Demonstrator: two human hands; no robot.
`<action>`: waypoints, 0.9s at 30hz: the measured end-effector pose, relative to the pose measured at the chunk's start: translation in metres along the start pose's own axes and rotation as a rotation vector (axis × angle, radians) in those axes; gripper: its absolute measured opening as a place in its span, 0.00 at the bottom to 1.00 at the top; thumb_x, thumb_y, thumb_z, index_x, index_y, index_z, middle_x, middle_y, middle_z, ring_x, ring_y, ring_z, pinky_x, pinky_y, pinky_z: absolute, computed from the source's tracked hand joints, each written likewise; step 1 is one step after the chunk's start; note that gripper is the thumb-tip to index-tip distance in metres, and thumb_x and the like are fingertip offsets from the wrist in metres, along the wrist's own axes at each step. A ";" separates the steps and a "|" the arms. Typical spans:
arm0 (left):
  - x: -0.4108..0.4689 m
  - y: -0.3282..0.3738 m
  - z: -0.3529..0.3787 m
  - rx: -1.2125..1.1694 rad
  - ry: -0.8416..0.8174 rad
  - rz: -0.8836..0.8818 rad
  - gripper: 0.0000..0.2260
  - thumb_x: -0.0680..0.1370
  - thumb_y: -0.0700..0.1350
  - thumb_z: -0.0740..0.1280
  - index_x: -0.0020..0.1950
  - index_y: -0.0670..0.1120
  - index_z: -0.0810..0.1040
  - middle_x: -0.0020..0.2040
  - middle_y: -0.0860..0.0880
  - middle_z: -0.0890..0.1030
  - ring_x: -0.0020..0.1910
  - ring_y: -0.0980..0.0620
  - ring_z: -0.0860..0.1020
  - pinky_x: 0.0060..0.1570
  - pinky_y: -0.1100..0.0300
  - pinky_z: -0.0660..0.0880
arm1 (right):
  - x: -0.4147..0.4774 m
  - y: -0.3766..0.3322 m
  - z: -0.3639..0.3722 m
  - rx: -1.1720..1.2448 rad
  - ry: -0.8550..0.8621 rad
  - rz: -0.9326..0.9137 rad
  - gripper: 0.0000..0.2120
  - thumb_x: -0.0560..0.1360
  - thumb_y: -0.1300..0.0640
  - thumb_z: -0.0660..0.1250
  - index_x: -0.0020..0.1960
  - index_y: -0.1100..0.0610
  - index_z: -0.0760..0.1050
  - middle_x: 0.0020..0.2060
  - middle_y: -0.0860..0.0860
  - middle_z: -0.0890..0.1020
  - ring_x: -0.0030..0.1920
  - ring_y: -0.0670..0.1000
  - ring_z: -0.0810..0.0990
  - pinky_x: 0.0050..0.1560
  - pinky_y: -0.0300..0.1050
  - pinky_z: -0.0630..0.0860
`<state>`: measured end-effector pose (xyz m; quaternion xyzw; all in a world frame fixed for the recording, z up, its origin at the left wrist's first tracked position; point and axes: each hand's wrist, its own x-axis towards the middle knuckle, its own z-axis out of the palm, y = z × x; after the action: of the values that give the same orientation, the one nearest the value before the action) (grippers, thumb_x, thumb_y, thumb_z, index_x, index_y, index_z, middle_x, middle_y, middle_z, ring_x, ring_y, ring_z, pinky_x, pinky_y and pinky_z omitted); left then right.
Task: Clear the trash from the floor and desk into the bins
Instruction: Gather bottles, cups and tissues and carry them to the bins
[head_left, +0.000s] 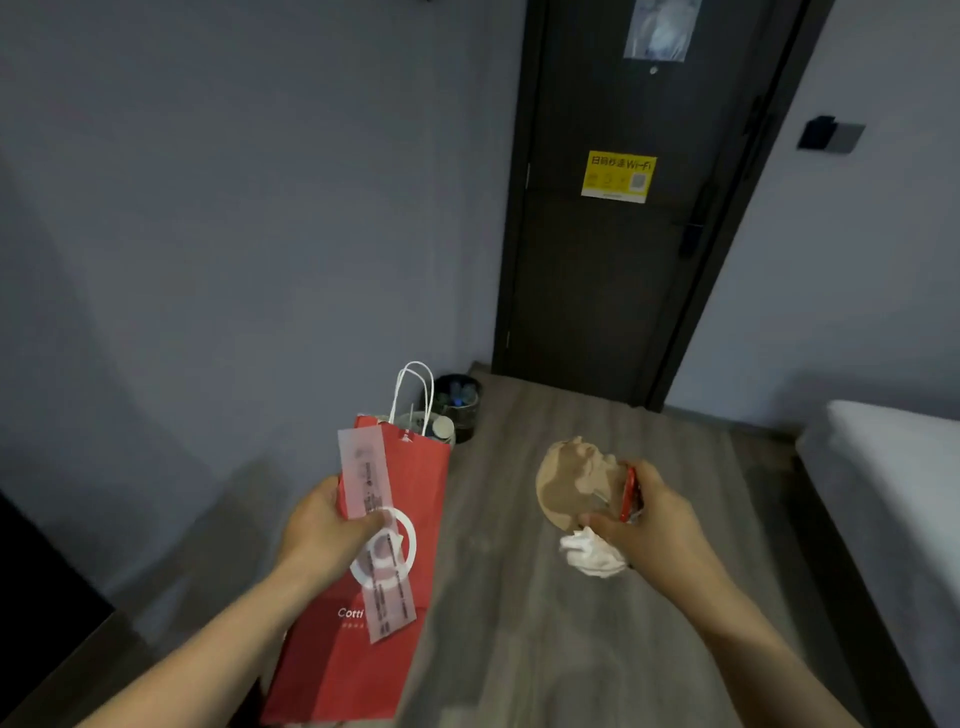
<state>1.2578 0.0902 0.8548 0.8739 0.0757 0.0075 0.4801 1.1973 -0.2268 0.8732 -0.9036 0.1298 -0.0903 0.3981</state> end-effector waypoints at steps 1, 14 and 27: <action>0.018 0.005 0.008 -0.007 0.017 -0.006 0.12 0.68 0.44 0.77 0.43 0.52 0.75 0.39 0.55 0.79 0.38 0.55 0.77 0.33 0.65 0.68 | 0.024 0.003 0.002 0.015 -0.011 -0.009 0.30 0.68 0.53 0.76 0.66 0.50 0.68 0.42 0.38 0.77 0.40 0.36 0.76 0.32 0.26 0.69; 0.230 0.041 0.068 -0.003 0.096 -0.162 0.12 0.69 0.41 0.75 0.49 0.48 0.78 0.46 0.49 0.82 0.45 0.48 0.80 0.46 0.55 0.75 | 0.295 0.011 0.044 0.009 -0.215 -0.013 0.30 0.68 0.53 0.76 0.67 0.49 0.67 0.41 0.40 0.78 0.40 0.40 0.78 0.31 0.29 0.71; 0.489 -0.009 0.118 0.071 0.004 -0.215 0.10 0.72 0.43 0.73 0.52 0.45 0.81 0.43 0.51 0.81 0.42 0.51 0.79 0.39 0.63 0.71 | 0.514 -0.003 0.184 -0.073 -0.336 0.060 0.25 0.66 0.52 0.78 0.57 0.46 0.70 0.39 0.40 0.77 0.39 0.37 0.75 0.33 0.27 0.68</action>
<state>1.7504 0.0648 0.7542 0.8772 0.1701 -0.0451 0.4467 1.7355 -0.2546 0.7837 -0.9156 0.0918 0.0787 0.3835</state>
